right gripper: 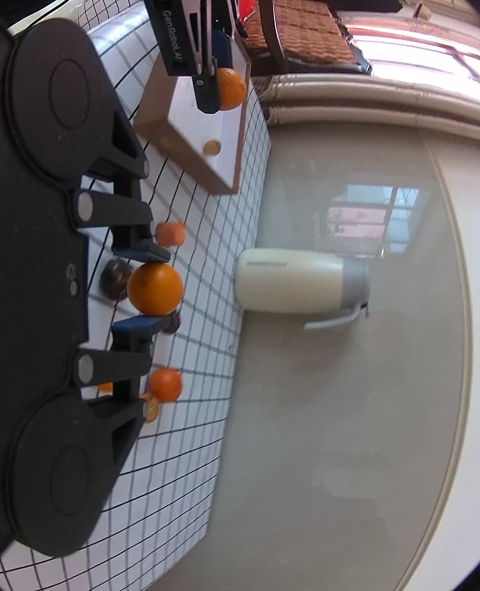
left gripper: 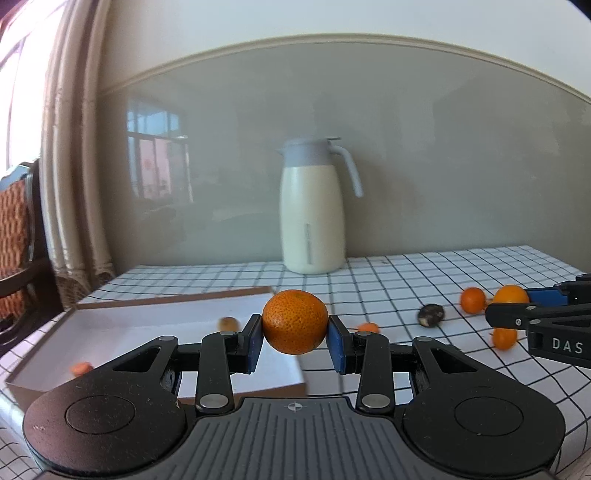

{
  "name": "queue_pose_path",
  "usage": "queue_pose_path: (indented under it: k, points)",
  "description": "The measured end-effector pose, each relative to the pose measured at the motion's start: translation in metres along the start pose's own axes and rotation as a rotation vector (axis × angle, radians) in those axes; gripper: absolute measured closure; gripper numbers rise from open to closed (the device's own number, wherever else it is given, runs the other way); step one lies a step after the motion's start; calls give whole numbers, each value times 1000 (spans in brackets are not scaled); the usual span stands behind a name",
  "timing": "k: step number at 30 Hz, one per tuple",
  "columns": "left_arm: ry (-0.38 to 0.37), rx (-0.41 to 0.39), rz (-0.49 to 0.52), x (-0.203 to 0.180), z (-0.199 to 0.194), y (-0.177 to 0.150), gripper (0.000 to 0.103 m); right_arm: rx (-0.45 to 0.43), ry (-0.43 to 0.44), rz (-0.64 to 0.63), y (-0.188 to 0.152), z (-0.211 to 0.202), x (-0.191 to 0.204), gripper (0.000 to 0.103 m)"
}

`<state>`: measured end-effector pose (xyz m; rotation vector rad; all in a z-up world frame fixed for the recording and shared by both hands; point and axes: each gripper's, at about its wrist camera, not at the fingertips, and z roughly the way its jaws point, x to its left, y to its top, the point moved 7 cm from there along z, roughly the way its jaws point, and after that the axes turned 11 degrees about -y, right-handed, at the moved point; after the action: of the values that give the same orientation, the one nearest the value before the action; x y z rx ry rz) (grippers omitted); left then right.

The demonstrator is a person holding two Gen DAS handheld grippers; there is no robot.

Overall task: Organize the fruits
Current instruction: 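Carry both held oranges over the cardboard box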

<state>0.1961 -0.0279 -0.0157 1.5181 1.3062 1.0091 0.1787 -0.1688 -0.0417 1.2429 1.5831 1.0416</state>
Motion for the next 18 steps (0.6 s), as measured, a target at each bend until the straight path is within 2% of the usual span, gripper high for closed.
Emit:
queue_pose_path:
  k: [13, 18]
  points:
    - [96, -30, -34, 53, -30, -3, 66, -118, 132, -24, 30, -20, 60, 81]
    - [131, -33, -56, 72, -38, -6, 66, -129, 174, -38, 38, -16, 84, 81]
